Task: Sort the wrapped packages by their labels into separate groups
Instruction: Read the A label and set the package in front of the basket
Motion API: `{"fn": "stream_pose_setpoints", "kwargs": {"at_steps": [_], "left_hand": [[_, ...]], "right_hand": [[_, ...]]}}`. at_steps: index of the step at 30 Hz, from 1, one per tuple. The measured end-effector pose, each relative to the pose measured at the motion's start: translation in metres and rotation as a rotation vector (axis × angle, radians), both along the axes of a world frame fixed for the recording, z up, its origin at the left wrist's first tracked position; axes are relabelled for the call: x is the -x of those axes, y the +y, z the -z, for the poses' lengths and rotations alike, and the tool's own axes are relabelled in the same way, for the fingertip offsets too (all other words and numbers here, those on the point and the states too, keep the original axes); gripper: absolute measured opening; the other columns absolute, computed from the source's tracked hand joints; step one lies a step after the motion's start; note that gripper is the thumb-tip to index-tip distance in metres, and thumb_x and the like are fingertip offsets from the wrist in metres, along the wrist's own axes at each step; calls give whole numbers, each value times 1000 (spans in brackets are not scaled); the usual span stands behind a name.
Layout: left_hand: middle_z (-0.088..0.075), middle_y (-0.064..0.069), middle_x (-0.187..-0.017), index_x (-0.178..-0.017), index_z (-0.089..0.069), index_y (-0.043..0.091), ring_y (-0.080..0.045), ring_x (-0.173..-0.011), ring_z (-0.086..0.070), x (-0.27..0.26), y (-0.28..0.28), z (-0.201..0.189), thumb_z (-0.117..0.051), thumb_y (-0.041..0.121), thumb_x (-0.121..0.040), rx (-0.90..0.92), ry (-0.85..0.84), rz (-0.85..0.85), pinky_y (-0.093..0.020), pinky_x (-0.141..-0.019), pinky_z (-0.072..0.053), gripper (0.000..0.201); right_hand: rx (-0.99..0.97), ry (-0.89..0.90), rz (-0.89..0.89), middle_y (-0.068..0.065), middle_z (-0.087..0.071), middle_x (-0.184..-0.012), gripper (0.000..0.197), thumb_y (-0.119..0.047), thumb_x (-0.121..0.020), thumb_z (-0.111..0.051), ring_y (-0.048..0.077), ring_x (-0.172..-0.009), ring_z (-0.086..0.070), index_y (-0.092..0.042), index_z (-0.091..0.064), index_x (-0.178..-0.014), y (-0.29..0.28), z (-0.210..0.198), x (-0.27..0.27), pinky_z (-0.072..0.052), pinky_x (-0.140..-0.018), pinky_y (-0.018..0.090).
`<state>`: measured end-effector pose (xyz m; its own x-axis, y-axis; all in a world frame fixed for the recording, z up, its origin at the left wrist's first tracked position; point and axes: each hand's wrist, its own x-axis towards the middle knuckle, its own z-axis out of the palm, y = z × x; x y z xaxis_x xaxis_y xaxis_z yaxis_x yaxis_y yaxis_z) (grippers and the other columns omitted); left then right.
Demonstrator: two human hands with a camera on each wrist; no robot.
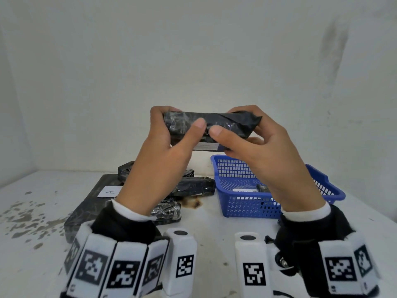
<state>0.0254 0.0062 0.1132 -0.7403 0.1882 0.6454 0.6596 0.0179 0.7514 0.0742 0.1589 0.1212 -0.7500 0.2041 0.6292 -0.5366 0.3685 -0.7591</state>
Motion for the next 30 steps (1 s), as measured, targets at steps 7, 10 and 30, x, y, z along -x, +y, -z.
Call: {"fn": "stream_pose_setpoints", "kwargs": {"at_steps": [7, 10, 30], "left_hand": [[-61, 17, -86, -99, -42, 37, -4, -83, -61, 4, 0, 0, -45, 48, -97, -20, -37, -11, -37, -95, -48, 12], [-57, 15, -94, -97, -42, 41, -2, -86, -58, 2, 1, -3, -33, 57, -96, -27, -47, -52, -40, -98, -48, 19], [-66, 1, -120, -135, -45, 31, -17, -100, -69, 6, -8, -5, -73, 27, -83, -84, -214, 67, -43, -92, -53, 60]], "right_hand": [[18, -1, -28, -4, -76, -97, 16, -36, -90, -69, 28, -95, -72, -33, -75, -105, 5, 1, 2, -59, -91, 48], [14, 0, -40, -6, -76, -97, 15, -34, -93, -65, 23, -97, -72, -29, -75, -104, 6, 1, 4, -58, -93, 46], [46, -111, -37, -2, -74, -116, 78, -29, -85, -76, 15, -99, -74, -40, -36, -151, 13, 2, 8, -52, -102, 42]]}}
